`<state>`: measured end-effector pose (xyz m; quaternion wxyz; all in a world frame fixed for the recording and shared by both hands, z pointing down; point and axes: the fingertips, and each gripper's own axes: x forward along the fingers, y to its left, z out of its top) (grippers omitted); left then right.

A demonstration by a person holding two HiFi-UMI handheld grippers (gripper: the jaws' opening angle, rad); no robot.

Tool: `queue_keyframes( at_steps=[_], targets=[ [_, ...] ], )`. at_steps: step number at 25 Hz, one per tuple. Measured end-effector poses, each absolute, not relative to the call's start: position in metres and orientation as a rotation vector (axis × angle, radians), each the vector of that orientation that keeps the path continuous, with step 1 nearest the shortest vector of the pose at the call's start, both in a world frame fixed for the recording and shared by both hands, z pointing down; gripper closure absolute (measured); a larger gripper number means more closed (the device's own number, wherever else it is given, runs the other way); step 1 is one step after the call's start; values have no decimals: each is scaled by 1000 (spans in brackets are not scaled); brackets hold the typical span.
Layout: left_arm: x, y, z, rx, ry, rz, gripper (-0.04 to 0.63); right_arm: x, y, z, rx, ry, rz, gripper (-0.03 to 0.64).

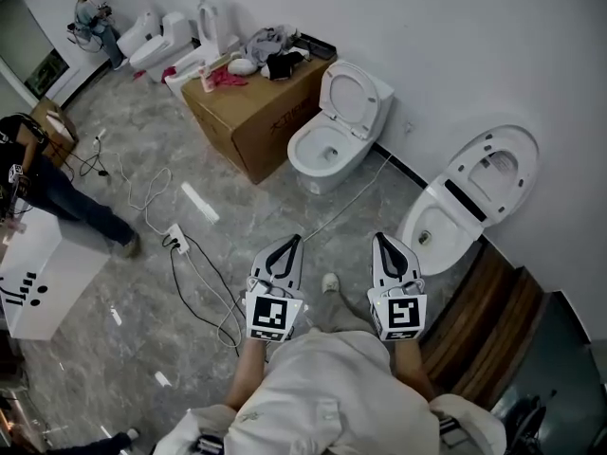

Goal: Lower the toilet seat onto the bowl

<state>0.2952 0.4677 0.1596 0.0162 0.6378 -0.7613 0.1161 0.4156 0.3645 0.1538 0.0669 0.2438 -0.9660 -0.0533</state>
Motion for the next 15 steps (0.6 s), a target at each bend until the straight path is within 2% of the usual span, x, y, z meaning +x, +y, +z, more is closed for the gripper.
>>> queue_keyframes(
  at_steps=[15],
  targets=[
    [214,333,174,1927,-2348,414,581,323,229,167,646,-2912,-125,609]
  ],
)
